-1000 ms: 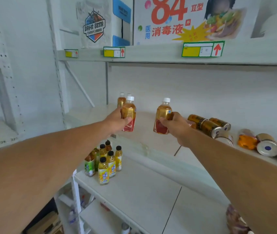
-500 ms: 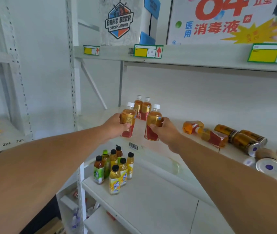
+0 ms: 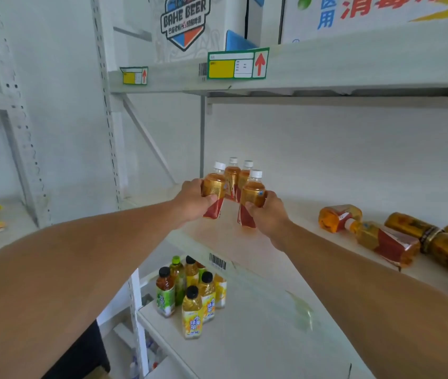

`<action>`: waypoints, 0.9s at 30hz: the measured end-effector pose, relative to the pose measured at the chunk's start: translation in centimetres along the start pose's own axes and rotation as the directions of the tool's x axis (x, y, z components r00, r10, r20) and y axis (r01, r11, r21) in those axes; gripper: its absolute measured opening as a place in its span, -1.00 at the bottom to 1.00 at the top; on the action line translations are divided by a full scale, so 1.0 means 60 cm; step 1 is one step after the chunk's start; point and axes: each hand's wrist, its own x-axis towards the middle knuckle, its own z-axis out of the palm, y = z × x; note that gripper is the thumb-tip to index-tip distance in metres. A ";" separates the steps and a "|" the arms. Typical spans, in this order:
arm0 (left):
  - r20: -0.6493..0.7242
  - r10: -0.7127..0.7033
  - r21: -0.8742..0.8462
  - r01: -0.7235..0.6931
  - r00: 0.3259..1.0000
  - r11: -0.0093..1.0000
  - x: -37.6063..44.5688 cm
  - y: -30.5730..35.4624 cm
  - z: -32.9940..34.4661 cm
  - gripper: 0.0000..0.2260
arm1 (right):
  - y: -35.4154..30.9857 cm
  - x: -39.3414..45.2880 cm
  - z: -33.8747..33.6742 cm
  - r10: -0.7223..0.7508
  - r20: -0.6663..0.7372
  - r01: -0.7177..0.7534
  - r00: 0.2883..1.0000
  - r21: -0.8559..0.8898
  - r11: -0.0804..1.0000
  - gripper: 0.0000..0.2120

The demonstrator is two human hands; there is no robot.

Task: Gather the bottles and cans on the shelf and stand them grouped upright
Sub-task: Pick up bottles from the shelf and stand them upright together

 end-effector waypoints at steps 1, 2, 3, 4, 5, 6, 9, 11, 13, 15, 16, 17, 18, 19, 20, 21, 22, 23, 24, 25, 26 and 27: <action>0.005 0.004 -0.002 -0.004 1.000 1.000 0.009 -0.002 0.002 -0.67 | 0.003 0.007 0.004 0.005 0.000 -0.005 1.000 -0.002 1.000 -0.60; 0.010 0.002 -0.007 -0.002 1.000 1.000 0.019 -0.004 0.004 -0.67 | 0.005 0.013 0.007 0.008 0.003 -0.008 1.000 -0.004 1.000 -0.61; 0.015 0.002 -0.012 -0.001 1.000 1.000 0.029 -0.005 0.006 -0.67 | 0.006 0.021 0.010 0.007 0.006 -0.007 1.000 -0.005 1.000 -0.63; 0.021 0.003 -0.017 -0.003 1.000 1.000 0.039 -0.006 0.008 -0.67 | 0.007 0.028 0.012 0.002 0.005 -0.002 1.000 -0.003 1.000 -0.64; 0.026 0.005 -0.027 -0.005 1.000 1.000 0.049 -0.007 0.010 -0.66 | 0.007 0.036 0.015 -0.002 -0.001 0.002 1.000 0.001 1.000 -0.65; 0.034 0.004 -0.038 -0.002 0.999 0.999 0.059 -0.010 0.013 -0.64 | 0.008 0.044 0.019 0.000 -0.014 0.000 1.000 -0.001 1.000 -0.65; 0.071 0.014 -0.064 -0.009 0.997 0.998 0.090 -0.028 0.019 -0.64 | 0.009 0.066 0.034 0.017 -0.072 -0.019 0.997 -0.023 1.000 -0.66; 0.094 0.022 -0.079 -0.015 0.995 0.997 0.110 -0.044 0.019 -0.63 | 0.009 0.079 0.049 0.027 -0.103 -0.029 0.994 -0.019 0.999 -0.67; 0.111 0.026 -0.092 -0.015 0.994 0.996 0.132 -0.062 0.015 -0.61 | 0.006 0.091 0.066 0.028 -0.124 -0.033 0.992 -0.037 0.999 -0.67; 0.130 0.030 -0.102 -0.017 0.991 0.995 0.155 -0.077 0.012 -0.59 | 0.003 0.102 0.084 0.029 -0.132 -0.036 0.991 -0.051 0.998 -0.66; 0.138 0.035 -0.113 -0.019 0.990 0.993 0.164 -0.083 0.010 -0.60 | 0.001 0.106 0.092 0.029 -0.133 -0.037 0.991 -0.052 0.998 -0.66; 0.144 0.043 -0.126 -0.025 0.989 0.992 0.174 -0.089 0.009 -0.61 | -0.002 0.112 0.100 0.027 -0.138 -0.034 0.990 -0.047 0.998 -0.66; 0.150 0.056 -0.135 -0.035 0.987 0.990 0.184 -0.093 0.008 -0.61 | -0.003 0.116 0.106 0.020 -0.146 -0.026 0.989 -0.043 0.999 -0.66; 0.157 0.074 -0.137 -0.053 0.985 0.989 0.192 -0.098 0.007 -0.61 | -0.004 0.120 0.112 0.004 -0.162 -0.012 0.987 -0.046 0.999 -0.66; 0.162 0.099 -0.132 -0.078 0.982 0.988 0.200 -0.103 0.007 -0.62 | -0.002 0.123 0.117 -0.018 -0.183 0.007 0.983 -0.061 0.998 -0.67; 0.160 0.127 -0.126 -0.107 0.979 0.986 0.208 -0.109 0.009 -0.62 | 0.002 0.125 0.124 -0.041 -0.205 0.025 0.978 -0.080 0.997 -0.69; 0.155 0.152 -0.124 -0.134 0.976 0.983 0.214 -0.117 0.011 -0.62 | 0.007 0.126 0.130 -0.059 -0.228 0.037 0.972 -0.097 0.995 -0.71; 0.146 0.175 -0.128 -0.157 0.974 0.979 0.219 -0.124 0.016 -0.62 | 0.013 0.127 0.136 -0.070 -0.251 0.043 0.966 -0.109 0.993 -0.73; 0.135 0.193 -0.135 -0.175 0.972 0.975 0.223 -0.130 0.022 -0.62 | 0.018 0.128 0.141 -0.075 -0.273 0.045 0.959 -0.115 0.992 -0.73; 0.127 0.206 -0.144 -0.187 0.970 0.972 0.226 -0.134 0.028 -0.61 | 0.022 0.129 0.144 -0.077 -0.289 0.044 0.954 -0.119 0.992 -0.73; 0.123 0.214 -0.154 -0.194 0.969 0.969 0.229 -0.136 0.034 -0.61 | 0.023 0.129 0.146 -0.076 -0.298 0.039 0.952 -0.127 0.991 -0.73; 0.123 0.221 -0.158 -0.200 0.968 0.967 0.232 -0.138 0.039 -0.61 | 0.023 0.130 0.146 -0.076 -0.300 0.035 0.951 -0.139 0.990 -0.72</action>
